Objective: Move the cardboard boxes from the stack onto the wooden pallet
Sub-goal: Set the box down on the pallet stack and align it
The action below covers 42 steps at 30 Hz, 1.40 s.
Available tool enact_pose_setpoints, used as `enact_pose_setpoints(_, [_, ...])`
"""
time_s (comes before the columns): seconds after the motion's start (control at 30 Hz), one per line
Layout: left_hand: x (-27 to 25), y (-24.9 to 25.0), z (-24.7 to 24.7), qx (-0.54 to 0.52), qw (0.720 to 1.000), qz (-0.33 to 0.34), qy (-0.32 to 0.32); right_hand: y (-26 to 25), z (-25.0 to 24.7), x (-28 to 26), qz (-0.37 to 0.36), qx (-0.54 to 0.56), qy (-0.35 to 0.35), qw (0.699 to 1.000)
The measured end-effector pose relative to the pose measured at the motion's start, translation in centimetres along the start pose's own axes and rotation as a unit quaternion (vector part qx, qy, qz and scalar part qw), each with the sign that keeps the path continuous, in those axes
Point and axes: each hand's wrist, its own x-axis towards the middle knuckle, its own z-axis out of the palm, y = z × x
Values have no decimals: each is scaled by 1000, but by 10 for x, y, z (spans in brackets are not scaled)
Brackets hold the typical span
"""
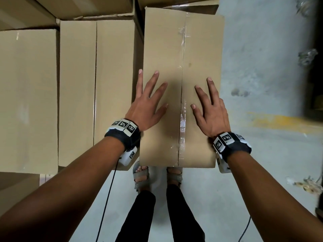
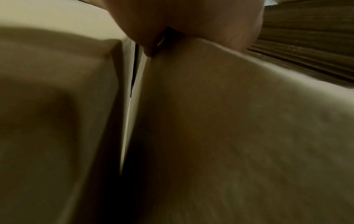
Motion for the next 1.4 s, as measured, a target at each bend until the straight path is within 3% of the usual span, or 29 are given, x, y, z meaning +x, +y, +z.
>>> enact_pose_setpoints(0.33, [1, -10, 13, -25, 999, 24, 36, -2, -7, 2, -23, 88, 22, 996])
enact_pose_setpoints(0.57, [-15, 25, -17, -60, 996, 46, 42, -13, -47, -33, -15, 90, 35, 995])
enact_pose_setpoints(0.9, [-65, 110, -141, -101, 994, -16, 33, -84, -194, -101, -39, 83, 20, 996])
enact_pose_setpoints(1.17, [-130, 202, -279, -128, 985, -61, 101, -163, -312, -155, -80, 76, 31, 993])
enact_pose_setpoints(1.4, [-188, 222, -374, -125, 981, -91, 116, -242, -372, -180, -151, 62, 20, 986])
